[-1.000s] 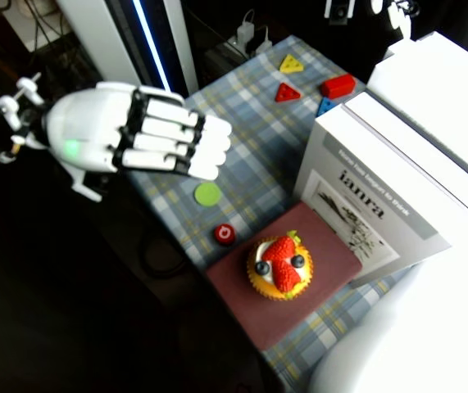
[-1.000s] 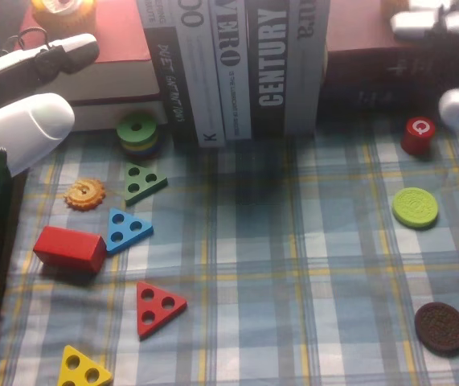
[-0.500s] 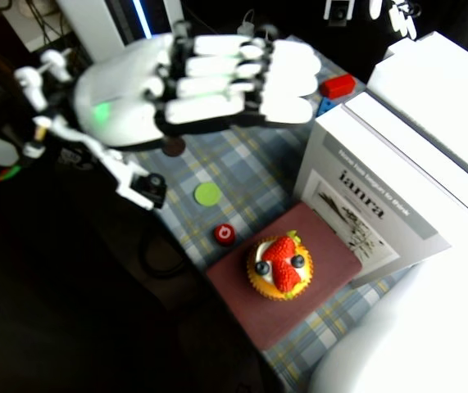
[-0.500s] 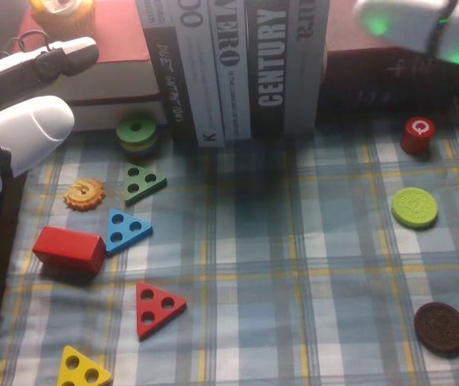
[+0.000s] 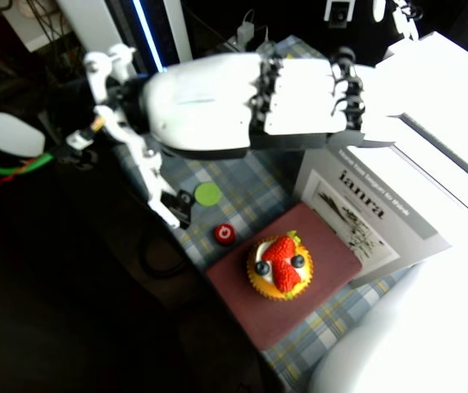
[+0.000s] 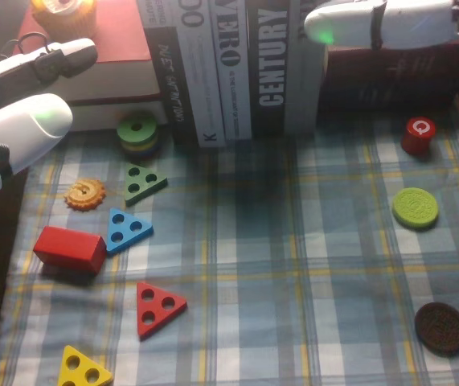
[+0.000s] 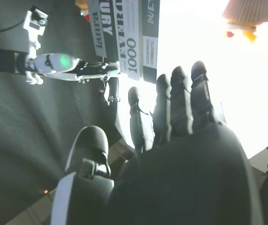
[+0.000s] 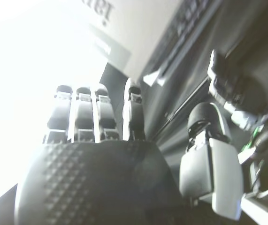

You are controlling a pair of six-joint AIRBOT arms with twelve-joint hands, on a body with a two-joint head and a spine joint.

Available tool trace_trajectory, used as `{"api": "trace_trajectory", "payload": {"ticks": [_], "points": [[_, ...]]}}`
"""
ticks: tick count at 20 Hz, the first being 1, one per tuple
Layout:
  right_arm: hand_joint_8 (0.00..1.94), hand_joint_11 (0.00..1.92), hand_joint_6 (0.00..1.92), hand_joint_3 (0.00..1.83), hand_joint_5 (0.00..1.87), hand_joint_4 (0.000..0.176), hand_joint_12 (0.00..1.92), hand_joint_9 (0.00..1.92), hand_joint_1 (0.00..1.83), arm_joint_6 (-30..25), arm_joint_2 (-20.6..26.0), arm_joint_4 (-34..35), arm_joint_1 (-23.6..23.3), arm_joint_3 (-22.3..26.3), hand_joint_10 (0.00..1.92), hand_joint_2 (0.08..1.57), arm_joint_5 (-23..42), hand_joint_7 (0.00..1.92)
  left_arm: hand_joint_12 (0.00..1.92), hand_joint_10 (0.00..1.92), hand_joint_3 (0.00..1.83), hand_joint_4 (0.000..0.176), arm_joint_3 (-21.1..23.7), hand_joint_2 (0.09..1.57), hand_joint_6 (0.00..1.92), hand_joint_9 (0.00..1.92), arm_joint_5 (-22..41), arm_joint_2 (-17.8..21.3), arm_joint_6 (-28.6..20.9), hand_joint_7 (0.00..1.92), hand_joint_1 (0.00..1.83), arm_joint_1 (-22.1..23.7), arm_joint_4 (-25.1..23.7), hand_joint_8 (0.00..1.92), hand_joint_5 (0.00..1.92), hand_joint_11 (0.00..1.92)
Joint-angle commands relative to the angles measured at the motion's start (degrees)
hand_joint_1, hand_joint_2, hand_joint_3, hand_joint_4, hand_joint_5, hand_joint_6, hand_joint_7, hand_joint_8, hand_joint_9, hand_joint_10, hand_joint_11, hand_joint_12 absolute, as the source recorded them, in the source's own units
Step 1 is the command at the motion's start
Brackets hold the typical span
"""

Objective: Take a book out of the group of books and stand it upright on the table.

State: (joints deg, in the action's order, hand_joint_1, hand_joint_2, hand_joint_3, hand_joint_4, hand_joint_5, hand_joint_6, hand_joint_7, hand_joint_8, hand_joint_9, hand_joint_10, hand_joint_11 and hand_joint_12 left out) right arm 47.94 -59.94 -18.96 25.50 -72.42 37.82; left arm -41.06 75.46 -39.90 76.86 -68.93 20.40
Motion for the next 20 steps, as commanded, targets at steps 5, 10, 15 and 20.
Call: {"api": "trace_trajectory", "payload": {"ticks": [5,10,15,20], "points": [[0.00,0.00,0.01,0.00,0.19,0.176,0.00,0.00,0.00,0.61,-0.06,0.80,-0.96,0.12,0.00,1.13,2.91,0.00,0.02,0.00,0.00,0.152,-0.24,1.34,0.00,0.11,7.79,-0.16,-0.97,0.18,0.00,0.22,-0.60,0.00,0.38,0.00],[0.00,0.00,0.02,0.00,0.22,0.176,0.00,0.00,0.00,0.61,0.17,0.21,-0.90,2.63,0.00,1.10,3.22,0.00,0.00,0.00,0.00,0.141,-0.07,1.36,0.01,0.11,8.43,-0.15,-1.85,0.20,0.01,-0.88,-0.29,0.01,0.40,0.00],[0.00,0.00,0.01,0.00,0.26,0.176,0.00,0.00,0.00,0.61,3.83,0.08,2.12,7.23,0.00,1.07,8.28,0.00,0.01,0.00,0.00,0.151,0.22,1.36,0.00,0.11,9.43,-0.14,-2.23,0.20,0.03,-1.85,-0.02,0.00,0.39,0.03],[0.00,0.00,0.02,0.01,0.31,0.176,0.00,0.00,0.00,0.61,7.53,1.59,7.59,11.04,0.00,1.11,15.04,0.00,0.02,0.00,0.00,0.158,0.42,1.35,0.00,0.11,9.58,-0.13,-2.30,0.20,0.06,-2.49,0.22,0.00,0.40,0.04]]}}
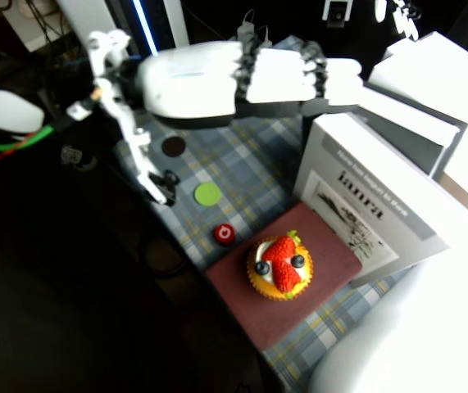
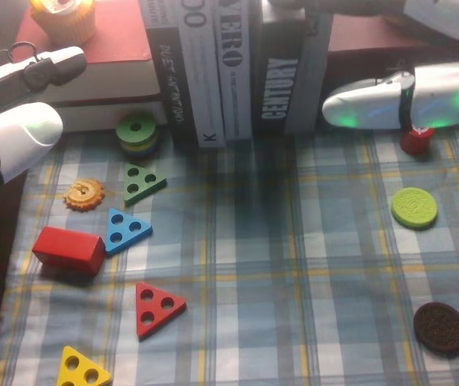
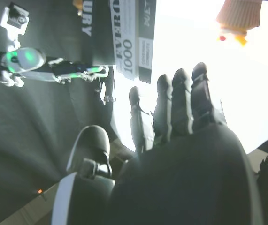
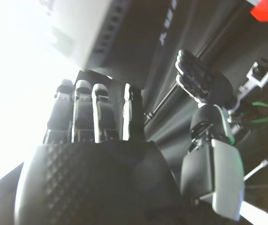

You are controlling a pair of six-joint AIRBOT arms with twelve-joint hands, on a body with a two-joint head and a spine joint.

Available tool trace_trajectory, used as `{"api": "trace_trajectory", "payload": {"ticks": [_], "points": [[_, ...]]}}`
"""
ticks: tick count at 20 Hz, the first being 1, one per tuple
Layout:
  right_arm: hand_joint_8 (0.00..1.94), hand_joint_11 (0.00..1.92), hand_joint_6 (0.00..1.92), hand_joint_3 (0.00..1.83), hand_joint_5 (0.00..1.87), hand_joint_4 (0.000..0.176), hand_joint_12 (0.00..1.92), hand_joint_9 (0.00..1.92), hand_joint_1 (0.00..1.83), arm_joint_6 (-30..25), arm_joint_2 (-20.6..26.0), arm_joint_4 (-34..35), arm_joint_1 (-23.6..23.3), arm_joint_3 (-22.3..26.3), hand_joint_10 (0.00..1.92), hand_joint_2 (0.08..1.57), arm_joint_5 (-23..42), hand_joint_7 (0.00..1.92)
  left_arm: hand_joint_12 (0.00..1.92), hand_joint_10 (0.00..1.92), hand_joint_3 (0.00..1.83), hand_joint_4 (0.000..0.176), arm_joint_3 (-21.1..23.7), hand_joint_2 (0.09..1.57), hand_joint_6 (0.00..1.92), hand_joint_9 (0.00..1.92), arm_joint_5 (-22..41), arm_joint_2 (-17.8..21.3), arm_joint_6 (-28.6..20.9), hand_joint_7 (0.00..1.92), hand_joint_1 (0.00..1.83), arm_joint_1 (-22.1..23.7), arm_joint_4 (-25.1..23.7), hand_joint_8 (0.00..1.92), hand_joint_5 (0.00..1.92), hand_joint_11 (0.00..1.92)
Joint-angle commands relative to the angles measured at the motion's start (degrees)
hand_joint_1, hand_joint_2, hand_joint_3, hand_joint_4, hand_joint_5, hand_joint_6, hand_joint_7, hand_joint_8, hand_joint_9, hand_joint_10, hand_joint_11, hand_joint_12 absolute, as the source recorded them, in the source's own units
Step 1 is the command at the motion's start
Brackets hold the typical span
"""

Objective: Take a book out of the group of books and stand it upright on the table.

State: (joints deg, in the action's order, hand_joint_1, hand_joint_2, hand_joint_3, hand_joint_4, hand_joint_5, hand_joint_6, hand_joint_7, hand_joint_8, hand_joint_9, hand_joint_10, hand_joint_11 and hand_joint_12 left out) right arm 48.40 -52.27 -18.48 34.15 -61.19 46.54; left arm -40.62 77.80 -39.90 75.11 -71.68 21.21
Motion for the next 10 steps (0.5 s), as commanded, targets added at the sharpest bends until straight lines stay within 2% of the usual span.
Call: {"api": "trace_trajectory", "payload": {"ticks": [1,3,6,9,10], "points": [[0.00,0.00,0.02,0.01,0.32,0.176,0.00,0.00,0.00,0.16,0.35,1.60,0.14,0.54,0.00,1.12,7.66,0.00,0.02,0.00,0.00,0.159,0.04,1.35,0.00,0.12,7.35,-0.12,-0.56,0.20,0.06,0.13,-0.55,0.00,0.39,0.04],[0.00,0.00,0.01,0.01,0.35,0.176,0.00,0.00,0.00,0.07,0.96,2.21,2.58,1.80,0.00,1.14,10.38,0.01,0.01,0.00,0.00,0.155,0.13,1.35,0.00,0.12,7.55,-0.13,-0.64,0.20,0.09,-0.07,-0.43,0.00,0.39,0.03],[0.02,0.00,0.01,0.01,0.38,0.176,0.00,0.00,0.00,-1.02,1.64,2.17,5.86,3.50,0.00,1.15,14.22,0.05,0.01,0.00,0.00,0.164,0.16,1.35,0.00,0.12,7.59,-0.18,-0.79,0.20,0.09,-0.12,-0.34,0.00,0.38,0.02],[0.01,0.00,0.00,0.01,0.37,0.176,0.00,0.00,0.00,-2.50,2.96,1.92,9.31,5.27,0.00,1.17,19.71,0.06,0.00,0.00,0.00,0.156,0.16,1.36,0.00,0.11,7.63,-0.24,-0.79,0.21,0.15,-0.13,-0.20,0.00,0.40,0.00],[0.00,0.00,0.01,0.01,0.37,0.176,0.00,0.00,0.00,-2.51,3.46,1.75,10.24,5.95,0.00,1.17,21.33,0.04,0.00,0.00,0.00,0.148,0.19,1.36,0.00,0.10,7.63,-0.33,-0.80,0.21,0.16,-0.17,-0.08,0.00,0.40,0.00]]}}
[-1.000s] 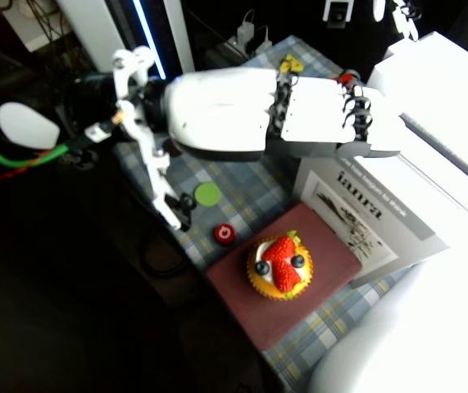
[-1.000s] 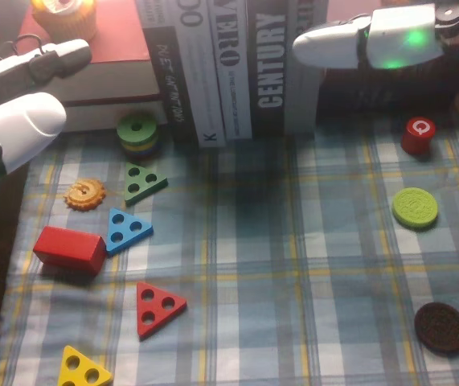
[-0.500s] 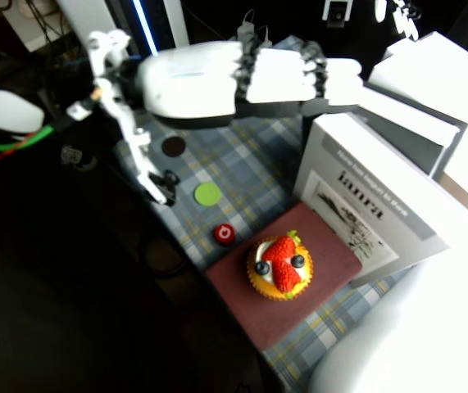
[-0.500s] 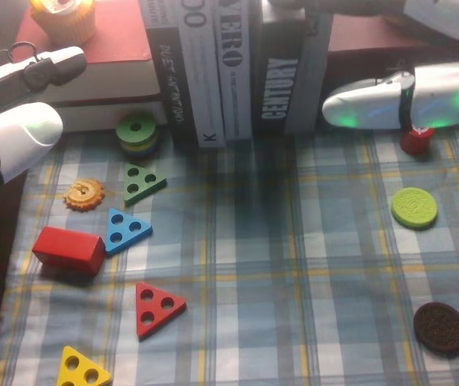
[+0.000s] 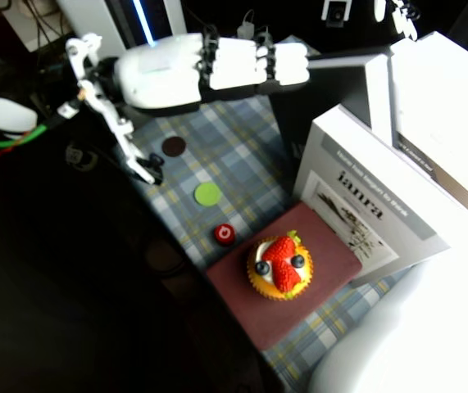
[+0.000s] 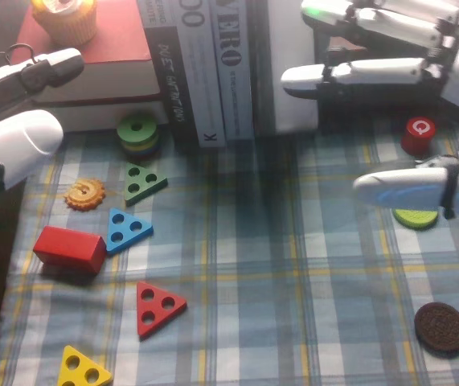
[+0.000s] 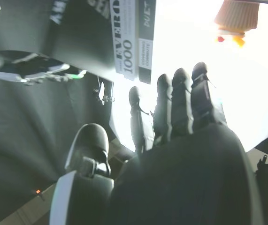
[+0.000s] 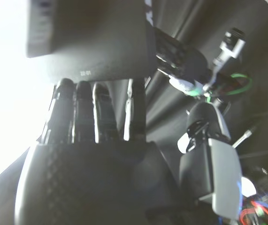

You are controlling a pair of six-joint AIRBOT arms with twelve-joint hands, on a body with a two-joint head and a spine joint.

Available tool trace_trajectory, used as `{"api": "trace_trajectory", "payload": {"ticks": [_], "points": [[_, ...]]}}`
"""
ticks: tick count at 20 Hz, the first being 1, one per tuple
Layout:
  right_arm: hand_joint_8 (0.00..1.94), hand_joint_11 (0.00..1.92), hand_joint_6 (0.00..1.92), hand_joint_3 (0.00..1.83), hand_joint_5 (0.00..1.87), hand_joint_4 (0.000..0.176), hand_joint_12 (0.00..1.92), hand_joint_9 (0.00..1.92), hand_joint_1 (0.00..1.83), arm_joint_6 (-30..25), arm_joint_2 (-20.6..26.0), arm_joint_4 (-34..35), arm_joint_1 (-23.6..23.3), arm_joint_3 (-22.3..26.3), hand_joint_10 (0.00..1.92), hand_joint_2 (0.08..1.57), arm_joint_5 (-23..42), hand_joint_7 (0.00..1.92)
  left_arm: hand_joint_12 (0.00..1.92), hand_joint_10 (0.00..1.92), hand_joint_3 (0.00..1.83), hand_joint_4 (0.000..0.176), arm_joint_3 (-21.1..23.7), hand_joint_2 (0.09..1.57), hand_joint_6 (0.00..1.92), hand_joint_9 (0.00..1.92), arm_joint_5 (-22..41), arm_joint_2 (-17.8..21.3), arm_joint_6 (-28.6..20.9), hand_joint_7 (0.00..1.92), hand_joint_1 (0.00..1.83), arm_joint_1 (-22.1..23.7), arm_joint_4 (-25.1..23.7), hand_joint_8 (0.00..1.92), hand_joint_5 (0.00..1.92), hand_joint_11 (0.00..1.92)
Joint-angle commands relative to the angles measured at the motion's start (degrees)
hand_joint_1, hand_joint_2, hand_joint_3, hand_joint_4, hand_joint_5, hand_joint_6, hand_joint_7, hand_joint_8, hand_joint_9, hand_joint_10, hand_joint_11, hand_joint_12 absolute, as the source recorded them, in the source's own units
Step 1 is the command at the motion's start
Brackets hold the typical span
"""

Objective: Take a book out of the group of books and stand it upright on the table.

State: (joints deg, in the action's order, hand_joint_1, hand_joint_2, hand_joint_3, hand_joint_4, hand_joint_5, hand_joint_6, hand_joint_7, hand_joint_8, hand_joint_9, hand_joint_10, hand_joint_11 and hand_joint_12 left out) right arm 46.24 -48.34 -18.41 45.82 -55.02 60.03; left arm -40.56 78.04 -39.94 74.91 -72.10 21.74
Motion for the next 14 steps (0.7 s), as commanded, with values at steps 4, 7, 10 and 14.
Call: {"api": "trace_trajectory", "payload": {"ticks": [4,7,10,14], "points": [[0.00,0.00,0.01,0.00,0.50,0.176,0.00,0.00,0.30,-3.01,2.17,-0.96,1.96,2.27,0.00,1.09,14.19,0.00,0.02,0.00,0.00,0.154,0.24,1.37,0.00,0.11,7.47,-0.89,-0.69,0.20,0.15,-0.14,-0.21,0.00,0.39,0.04],[0.04,0.00,0.05,0.00,0.49,0.000,0.00,0.21,0.87,-4.94,2.95,-3.27,2.13,2.60,0.05,1.12,16.57,0.36,0.01,0.00,0.01,0.121,0.37,1.39,0.00,0.08,7.83,-0.97,-1.12,0.19,0.06,-0.49,0.09,0.00,0.41,0.01],[0.03,0.24,0.03,0.00,0.78,0.014,1.16,0.70,0.89,-2.92,2.53,1.77,3.22,2.19,0.07,1.11,20.80,0.74,0.00,0.00,0.00,0.117,-0.03,1.40,0.00,0.06,10.88,-0.93,-2.60,0.18,0.04,-0.63,0.14,0.00,0.37,0.00],[0.02,0.00,1.57,0.00,0.57,0.066,0.97,0.52,0.84,-3.33,0.29,8.73,5.50,0.04,0.02,1.35,22.25,0.64,0.03,0.01,0.00,0.101,-1.44,1.39,0.00,0.22,14.96,-0.89,-7.35,0.30,0.20,-0.63,-0.46,0.01,0.45,0.06]]}}
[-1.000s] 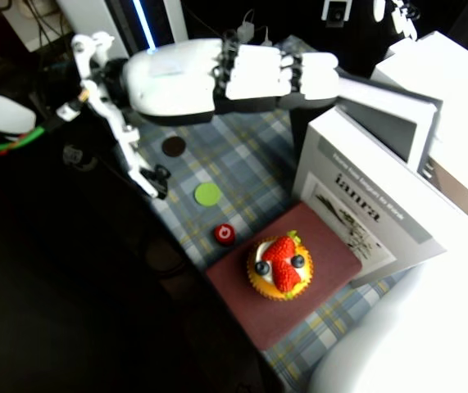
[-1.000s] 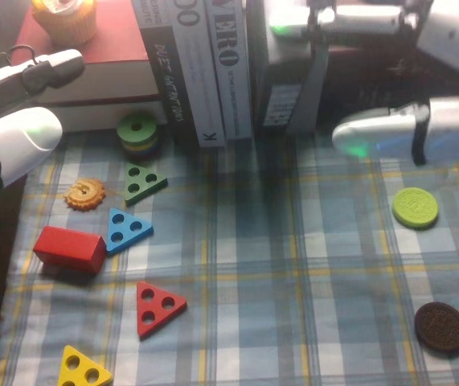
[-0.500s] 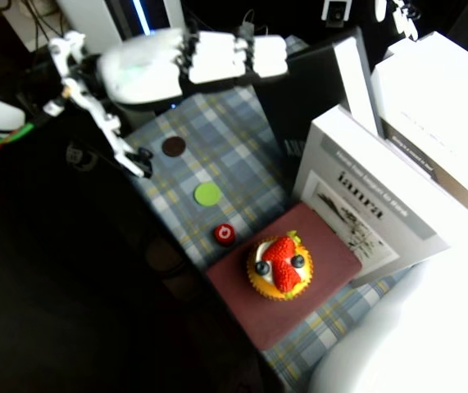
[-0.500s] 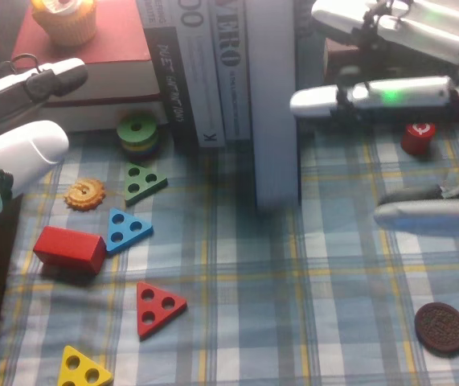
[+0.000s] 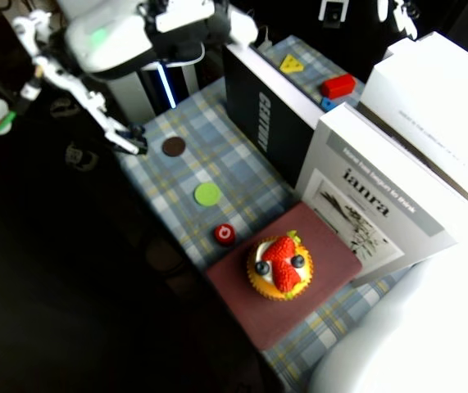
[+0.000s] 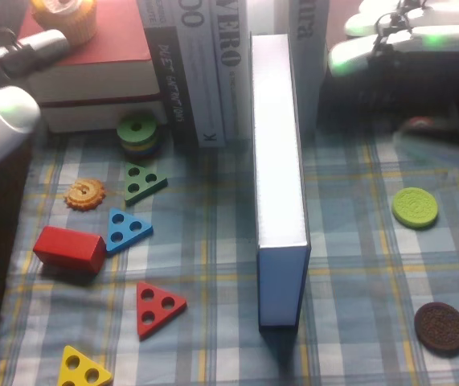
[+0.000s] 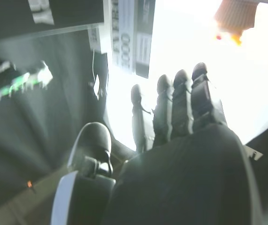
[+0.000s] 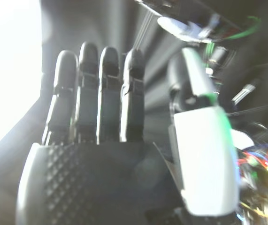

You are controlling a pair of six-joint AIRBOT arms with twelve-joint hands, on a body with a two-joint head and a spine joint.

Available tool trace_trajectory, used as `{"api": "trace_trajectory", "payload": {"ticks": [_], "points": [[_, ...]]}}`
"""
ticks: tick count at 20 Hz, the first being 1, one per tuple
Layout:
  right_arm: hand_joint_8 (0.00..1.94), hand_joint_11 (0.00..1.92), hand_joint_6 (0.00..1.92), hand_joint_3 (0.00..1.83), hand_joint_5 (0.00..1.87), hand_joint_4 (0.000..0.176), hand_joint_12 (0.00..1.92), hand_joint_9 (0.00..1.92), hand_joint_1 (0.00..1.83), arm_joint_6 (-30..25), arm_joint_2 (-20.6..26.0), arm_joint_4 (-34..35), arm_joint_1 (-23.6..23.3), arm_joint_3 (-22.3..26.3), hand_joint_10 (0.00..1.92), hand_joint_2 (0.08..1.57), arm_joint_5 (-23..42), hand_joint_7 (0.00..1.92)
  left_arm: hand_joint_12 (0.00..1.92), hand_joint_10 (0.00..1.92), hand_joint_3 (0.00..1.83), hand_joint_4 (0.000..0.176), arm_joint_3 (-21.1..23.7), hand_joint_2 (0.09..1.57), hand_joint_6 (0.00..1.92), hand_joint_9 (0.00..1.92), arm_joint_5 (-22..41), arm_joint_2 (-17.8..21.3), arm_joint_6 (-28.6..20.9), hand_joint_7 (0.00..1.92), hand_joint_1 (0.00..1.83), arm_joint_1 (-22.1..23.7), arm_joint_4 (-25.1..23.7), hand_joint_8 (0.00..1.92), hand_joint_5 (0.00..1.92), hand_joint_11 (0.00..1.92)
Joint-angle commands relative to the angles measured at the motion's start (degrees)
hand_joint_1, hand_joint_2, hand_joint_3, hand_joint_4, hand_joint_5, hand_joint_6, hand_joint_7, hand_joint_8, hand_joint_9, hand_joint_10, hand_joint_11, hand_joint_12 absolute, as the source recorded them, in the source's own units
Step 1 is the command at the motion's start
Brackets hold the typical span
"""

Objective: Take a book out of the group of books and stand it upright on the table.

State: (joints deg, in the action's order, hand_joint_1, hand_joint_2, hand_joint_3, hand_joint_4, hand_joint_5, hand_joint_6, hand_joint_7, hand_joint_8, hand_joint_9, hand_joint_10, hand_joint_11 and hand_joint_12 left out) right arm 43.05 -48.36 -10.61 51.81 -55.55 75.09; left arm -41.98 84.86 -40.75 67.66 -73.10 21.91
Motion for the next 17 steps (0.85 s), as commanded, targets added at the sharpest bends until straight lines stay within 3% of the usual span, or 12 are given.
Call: {"api": "trace_trajectory", "payload": {"ticks": [1,2,3,4,6,7,8,10,13,15,16,17], "points": [[0.01,0.05,1.62,0.00,0.54,0.154,1.02,0.58,0.76,-1.03,-0.55,2.65,-0.10,-0.43,0.04,1.37,7.39,0.64,0.02,0.00,0.00,0.105,-0.37,1.40,0.00,0.18,9.92,-0.08,-1.51,0.26,0.19,0.38,-0.80,0.00,0.41,0.03],[0.02,0.08,1.58,0.00,0.57,0.172,1.05,0.61,0.78,-1.89,-1.28,4.06,0.19,-1.32,0.05,1.34,7.61,0.68,0.02,0.00,0.00,0.103,-0.58,1.40,0.00,0.17,11.23,-0.08,-2.34,0.26,0.22,0.38,-0.92,0.00,0.39,0.03],[0.01,0.10,0.80,0.00,0.53,0.040,1.10,0.61,0.50,-2.73,-2.05,5.29,0.49,-2.09,0.04,1.34,7.87,0.65,0.04,0.00,0.00,0.083,-0.77,1.39,0.00,0.18,12.52,-0.08,-3.17,0.27,0.28,0.39,-1.08,0.00,0.36,0.08],[0.00,0.13,0.36,0.00,0.60,0.023,1.10,0.61,0.39,-3.69,-2.72,6.43,0.85,-2.81,0.02,1.33,8.24,0.65,0.05,0.00,0.00,0.080,-1.13,1.40,0.00,0.18,13.62,-0.19,-4.59,0.26,0.29,0.39,-1.37,0.00,0.33,0.09],[0.00,0.06,0.05,0.00,0.57,0.005,1.14,0.57,0.33,-6.25,-3.77,8.17,1.65,-4.27,0.00,1.35,8.41,0.62,0.07,0.01,0.00,0.061,-2.19,1.40,0.00,0.21,14.32,-0.75,-8.47,0.27,0.24,0.39,-2.26,0.00,0.29,0.14],[0.00,0.01,0.02,0.00,0.54,0.014,1.11,0.53,0.34,-6.52,-3.93,8.78,2.00,-4.51,0.00,1.36,8.41,0.58,0.07,0.01,0.00,0.059,-2.41,1.40,0.00,0.22,14.32,-0.90,-9.19,0.28,0.25,0.40,-2.35,0.00,0.29,0.16],[0.00,0.00,0.01,0.00,0.50,0.052,1.00,0.48,0.32,-6.54,-4.08,9.56,2.36,-4.63,0.00,1.35,8.41,0.54,0.07,0.00,0.00,0.066,-2.79,1.39,0.00,0.21,14.35,-1.14,-10.24,0.26,0.20,0.44,-2.37,0.00,0.26,0.15],[0.00,0.00,0.00,0.00,0.47,0.024,1.00,0.49,0.43,-6.54,-4.68,11.57,3.10,-5.24,0.01,1.35,8.40,0.52,0.11,0.00,0.00,0.051,-4.29,1.32,0.00,0.26,14.49,-1.93,-14.31,0.28,0.15,0.51,-2.35,0.00,0.23,0.17],[0.01,0.00,0.01,0.00,0.49,0.012,1.03,0.57,0.45,-7.53,-5.40,14.09,4.17,-6.16,0.02,1.29,10.40,0.57,0.55,0.00,0.00,0.005,-6.14,1.34,0.00,0.36,14.51,-2.79,-19.14,0.38,0.16,1.13,-2.44,0.00,0.18,0.01],[0.00,0.00,0.00,0.00,0.45,0.040,0.90,0.56,0.46,-7.54,-5.12,14.43,4.52,-5.75,0.01,1.32,13.15,0.54,0.71,0.01,0.01,0.000,-6.91,1.37,0.00,0.44,14.51,-2.67,-20.36,0.45,0.12,2.25,-3.54,0.01,0.13,0.00],[0.00,0.07,0.00,0.00,0.47,0.000,0.85,0.61,0.50,-7.54,-5.00,14.55,4.58,-5.69,0.01,1.32,14.27,0.59,0.77,0.02,0.02,0.063,-7.14,1.44,0.02,0.48,14.51,-2.63,-20.78,0.48,0.07,2.99,-4.02,0.01,0.21,0.00],[0.00,0.14,0.00,0.00,0.37,0.000,0.72,0.61,0.56,-7.54,-4.96,14.72,4.73,-5.57,0.00,1.35,16.45,0.58,0.73,0.02,0.00,0.094,-7.49,1.42,0.06,0.51,14.52,-2.70,-21.19,0.48,0.25,4.33,-4.93,0.01,0.34,0.00]]}}
